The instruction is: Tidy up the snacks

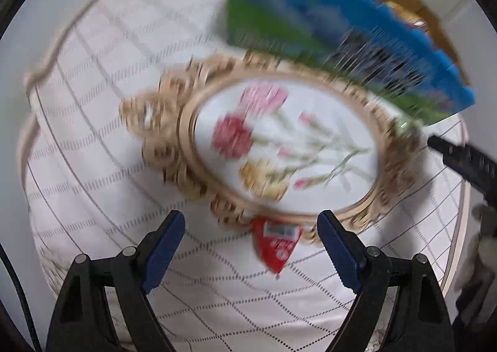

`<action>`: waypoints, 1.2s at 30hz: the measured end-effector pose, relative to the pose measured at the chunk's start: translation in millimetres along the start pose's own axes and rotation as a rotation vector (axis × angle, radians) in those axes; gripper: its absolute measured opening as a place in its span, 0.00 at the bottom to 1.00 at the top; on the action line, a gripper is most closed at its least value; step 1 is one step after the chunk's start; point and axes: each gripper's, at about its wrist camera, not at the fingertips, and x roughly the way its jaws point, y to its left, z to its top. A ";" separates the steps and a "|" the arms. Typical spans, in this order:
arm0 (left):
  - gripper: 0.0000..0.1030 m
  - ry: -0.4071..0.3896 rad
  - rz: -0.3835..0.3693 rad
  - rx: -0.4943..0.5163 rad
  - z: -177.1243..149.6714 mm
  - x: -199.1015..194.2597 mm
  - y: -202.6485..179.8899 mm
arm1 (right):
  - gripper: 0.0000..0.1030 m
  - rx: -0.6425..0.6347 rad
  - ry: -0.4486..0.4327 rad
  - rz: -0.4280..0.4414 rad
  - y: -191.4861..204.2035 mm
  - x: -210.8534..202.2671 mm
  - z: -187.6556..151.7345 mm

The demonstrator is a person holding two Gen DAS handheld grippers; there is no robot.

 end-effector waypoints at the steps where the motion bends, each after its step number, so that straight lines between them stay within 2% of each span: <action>1: 0.85 0.029 0.000 -0.016 -4.4 7.4 4.1 | 0.74 0.007 0.013 0.008 -0.7 9.9 2.6; 5: 0.85 0.092 -0.023 -0.044 -15.7 23.0 9.7 | 0.74 0.031 0.048 0.015 -0.2 46.2 15.2; 8: 0.85 0.123 -0.043 -0.042 -21.9 29.7 8.2 | 0.64 0.038 0.058 0.027 1.8 63.4 18.1; 10: 0.85 0.139 -0.066 -0.038 -26.2 32.2 5.2 | 0.63 0.032 0.048 0.021 3.9 64.3 15.0; 12: 0.84 0.154 -0.090 -0.027 -29.8 35.2 0.7 | 0.59 0.001 0.048 0.006 7.8 61.6 5.7; 13: 0.84 0.161 -0.099 -0.021 -32.0 37.2 -2.0 | 0.47 -0.009 0.055 0.003 8.6 60.2 0.1; 15: 0.84 0.180 -0.118 -0.009 -33.1 43.5 -7.7 | 0.47 -0.032 0.074 0.015 10.5 56.4 -16.8; 19: 0.84 0.209 -0.127 0.012 -35.4 64.4 -14.6 | 0.40 -0.060 0.130 0.018 9.8 56.9 -56.7; 20: 0.81 0.216 -0.128 0.013 -36.0 69.1 -15.4 | 0.39 -0.061 0.156 0.024 8.7 59.0 -69.8; 21: 0.69 0.224 -0.133 0.014 -37.1 74.4 -15.8 | 0.39 -0.058 0.170 0.030 7.8 59.9 -78.2; 22: 0.62 0.231 -0.133 0.016 -37.7 78.9 -15.3 | 0.39 -0.050 0.185 0.041 6.5 60.3 -89.6; 24: 0.34 0.243 -0.134 0.022 -39.7 86.1 -14.6 | 0.39 -0.048 0.204 0.049 7.2 59.5 -106.1; 27: 0.32 0.239 -0.125 0.038 -40.1 90.8 -13.3 | 0.39 -0.017 0.214 0.066 4.5 54.8 -127.3; 30: 0.31 0.203 -0.114 0.053 -31.6 85.9 -13.3 | 0.39 0.058 0.189 0.094 -5.0 47.1 -129.3; 32: 0.31 0.174 -0.106 0.062 -22.4 81.0 -14.7 | 0.48 0.104 0.157 0.090 -11.5 40.6 -124.2; 33: 0.31 0.156 -0.098 0.066 -17.8 78.8 -15.2 | 0.60 0.116 0.143 0.084 -13.3 38.1 -121.8; 34: 0.31 0.143 -0.092 0.074 -11.8 77.0 -18.8 | 0.66 0.126 0.129 0.080 -14.8 36.0 -118.3; 36: 0.31 0.122 -0.076 0.089 -5.7 75.5 -21.6 | 0.66 0.139 0.097 0.072 -17.5 32.4 -105.8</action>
